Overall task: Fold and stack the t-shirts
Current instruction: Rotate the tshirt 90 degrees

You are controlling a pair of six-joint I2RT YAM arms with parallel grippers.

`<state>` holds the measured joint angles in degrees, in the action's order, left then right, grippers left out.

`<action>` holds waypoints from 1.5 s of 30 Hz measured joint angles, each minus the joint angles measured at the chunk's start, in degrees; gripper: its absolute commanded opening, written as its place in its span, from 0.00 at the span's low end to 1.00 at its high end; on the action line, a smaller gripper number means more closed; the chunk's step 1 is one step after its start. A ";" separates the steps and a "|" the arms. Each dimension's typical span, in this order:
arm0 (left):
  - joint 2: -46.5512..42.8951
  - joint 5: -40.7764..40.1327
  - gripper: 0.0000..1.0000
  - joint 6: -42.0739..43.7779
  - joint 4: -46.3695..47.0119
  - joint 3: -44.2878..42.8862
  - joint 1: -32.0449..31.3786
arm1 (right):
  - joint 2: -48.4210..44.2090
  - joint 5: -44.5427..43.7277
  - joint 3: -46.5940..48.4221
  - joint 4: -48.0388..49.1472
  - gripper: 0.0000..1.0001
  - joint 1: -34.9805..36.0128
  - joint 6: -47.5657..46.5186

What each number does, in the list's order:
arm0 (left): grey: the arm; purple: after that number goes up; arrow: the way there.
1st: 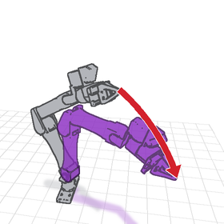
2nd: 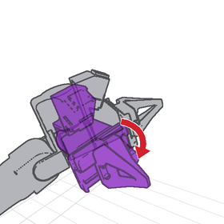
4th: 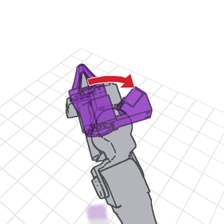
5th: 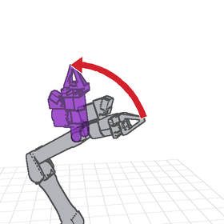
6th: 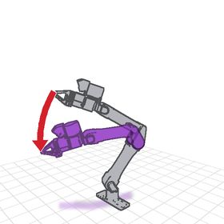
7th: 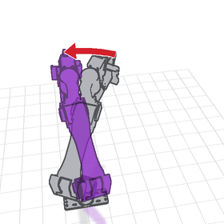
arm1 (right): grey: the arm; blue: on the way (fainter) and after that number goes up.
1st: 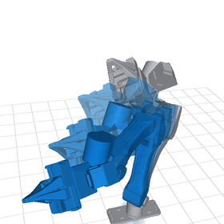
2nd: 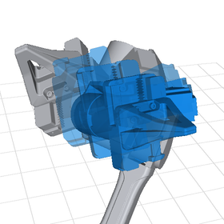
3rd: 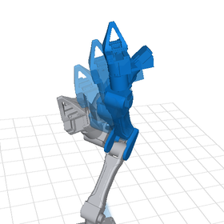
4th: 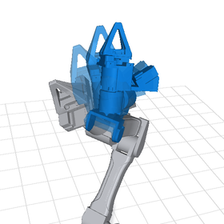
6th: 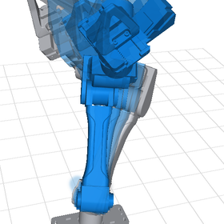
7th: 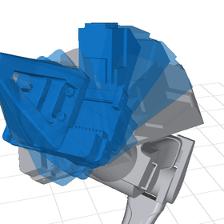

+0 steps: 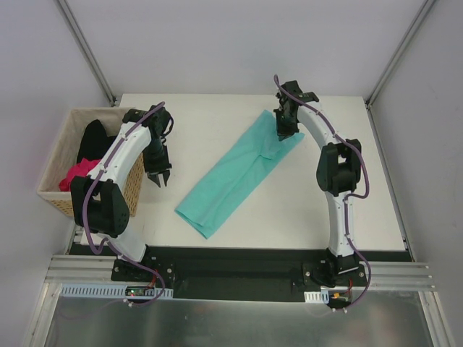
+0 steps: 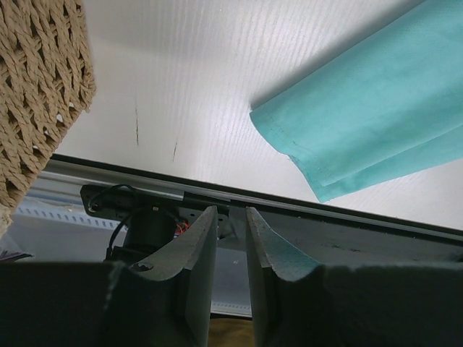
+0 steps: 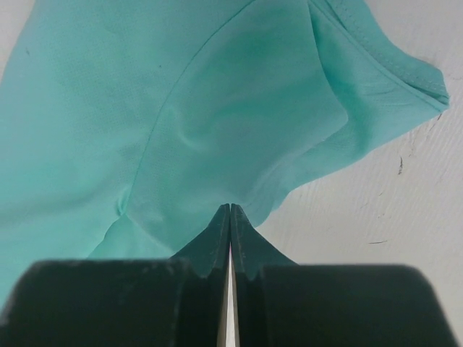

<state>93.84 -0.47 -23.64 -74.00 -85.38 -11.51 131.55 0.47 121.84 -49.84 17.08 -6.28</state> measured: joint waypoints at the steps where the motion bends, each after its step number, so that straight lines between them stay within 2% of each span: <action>1: 0.00 0.00 0.22 0.00 0.00 0.00 0.00 | 0.00 -0.02 0.00 -0.11 0.01 0.17 0.00; 13: 0.00 0.00 0.22 0.00 0.00 -0.09 0.00 | 0.07 -0.50 5.14 -1.31 0.01 2.95 -0.44; 30: 0.00 -0.07 0.22 0.00 -0.94 -0.07 0.00 | 6.86 -1.16 2.91 0.46 0.01 -4.46 -0.39; 40: 0.00 -0.04 0.22 -0.04 -0.85 0.39 0.00 | 6.08 0.02 2.29 1.36 0.01 -5.38 -0.22; 45: -0.13 -0.02 0.22 -0.11 0.33 4.04 0.00 | 0.37 0.04 -0.04 0.68 0.01 -5.35 0.33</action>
<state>93.71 -0.49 -23.75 -73.67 -81.34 -11.51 131.92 0.51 121.80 -49.17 11.73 -5.96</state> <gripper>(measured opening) 0.221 0.015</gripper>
